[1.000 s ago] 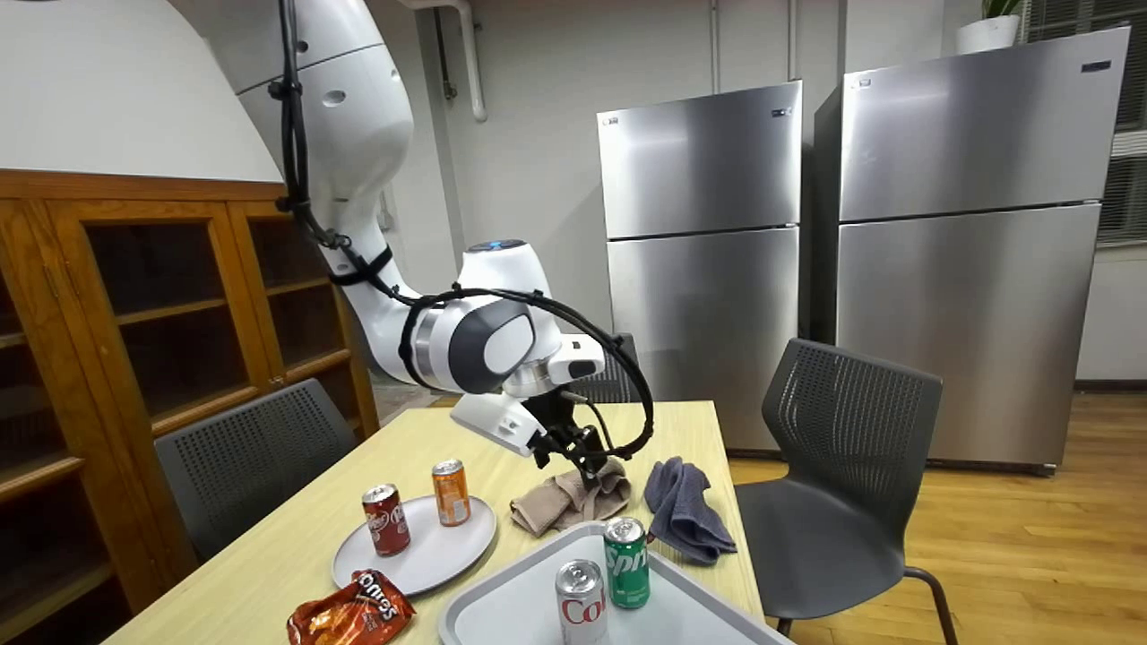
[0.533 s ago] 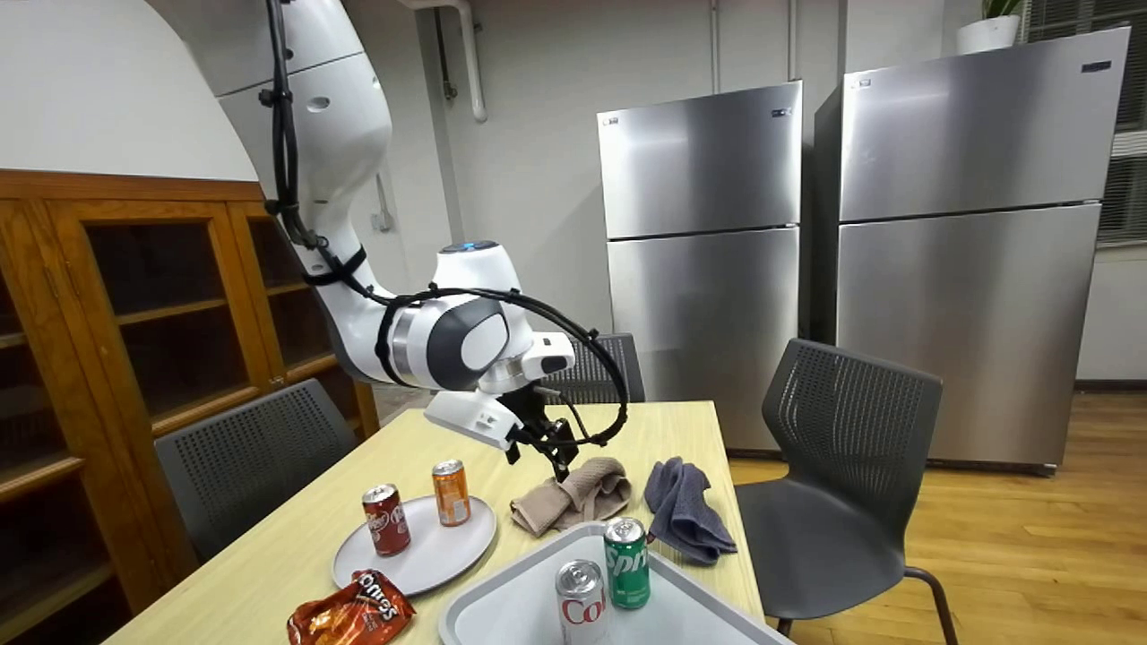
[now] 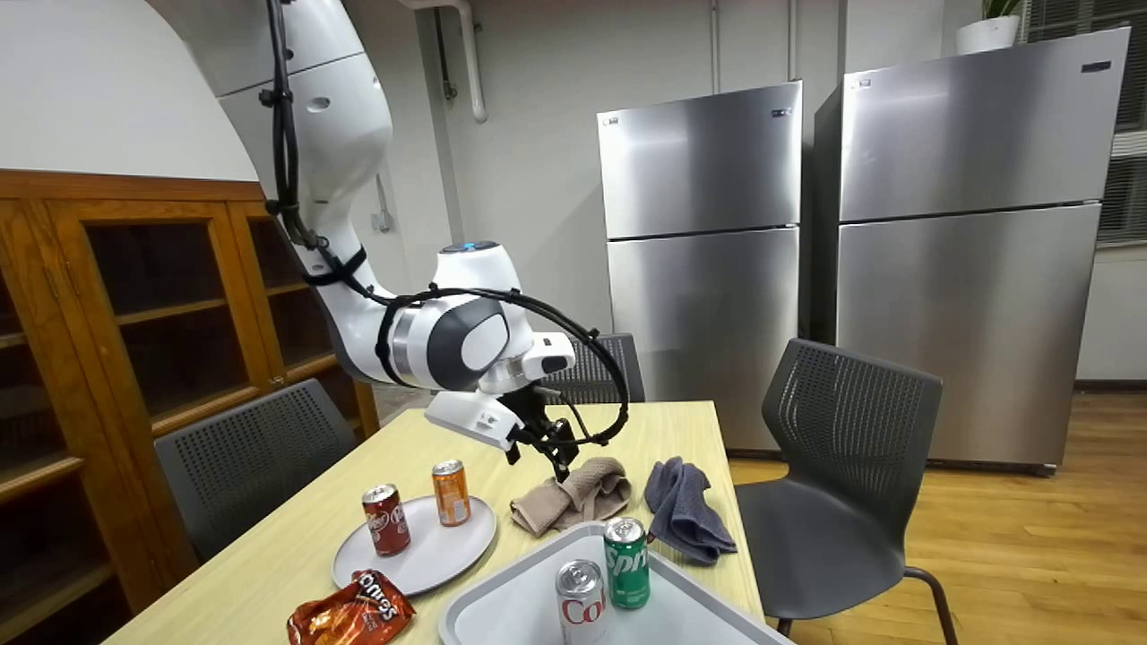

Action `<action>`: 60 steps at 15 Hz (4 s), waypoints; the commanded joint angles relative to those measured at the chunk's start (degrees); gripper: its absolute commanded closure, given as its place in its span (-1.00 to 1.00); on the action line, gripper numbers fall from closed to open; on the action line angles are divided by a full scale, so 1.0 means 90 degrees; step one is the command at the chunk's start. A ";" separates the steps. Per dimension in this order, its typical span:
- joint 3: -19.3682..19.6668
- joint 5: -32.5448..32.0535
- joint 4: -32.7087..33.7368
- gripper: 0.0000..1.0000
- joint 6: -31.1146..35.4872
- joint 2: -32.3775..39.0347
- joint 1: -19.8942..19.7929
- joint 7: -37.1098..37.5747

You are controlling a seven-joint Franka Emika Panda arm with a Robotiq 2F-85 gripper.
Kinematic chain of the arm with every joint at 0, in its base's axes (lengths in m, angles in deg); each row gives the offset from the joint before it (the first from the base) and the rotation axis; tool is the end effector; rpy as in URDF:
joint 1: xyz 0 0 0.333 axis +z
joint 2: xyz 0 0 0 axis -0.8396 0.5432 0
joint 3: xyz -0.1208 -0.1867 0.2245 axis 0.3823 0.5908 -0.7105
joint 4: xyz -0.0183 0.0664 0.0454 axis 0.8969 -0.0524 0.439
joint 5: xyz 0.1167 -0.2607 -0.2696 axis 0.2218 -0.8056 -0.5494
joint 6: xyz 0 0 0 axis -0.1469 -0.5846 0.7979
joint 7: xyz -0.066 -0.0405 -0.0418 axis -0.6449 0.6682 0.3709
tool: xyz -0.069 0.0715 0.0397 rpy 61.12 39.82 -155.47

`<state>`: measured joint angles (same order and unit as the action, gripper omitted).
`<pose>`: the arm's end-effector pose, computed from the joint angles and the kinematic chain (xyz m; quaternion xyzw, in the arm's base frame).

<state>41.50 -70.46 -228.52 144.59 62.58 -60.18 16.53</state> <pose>0.5147 -0.0612 0.2109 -0.9825 0.1241 -0.1387 0.0017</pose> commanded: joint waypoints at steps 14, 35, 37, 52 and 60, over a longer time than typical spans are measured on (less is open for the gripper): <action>-0.1040 0.0133 0.1170 -1.00 -0.0203 0.0531 -0.0199 -0.0474; -0.1761 0.0106 0.2503 -1.00 -0.1211 0.1640 0.0015 -0.1008; -0.1782 0.0111 0.2581 -1.00 -0.1295 0.1719 0.0018 -0.1044; -0.1451 -0.0288 0.3123 -1.00 -0.1675 0.2234 0.0534 -0.1135; -0.0953 -0.0782 0.3302 -1.00 -0.1633 0.2436 0.1062 -0.0966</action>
<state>31.09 -75.53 -201.12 131.41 83.43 -52.54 6.78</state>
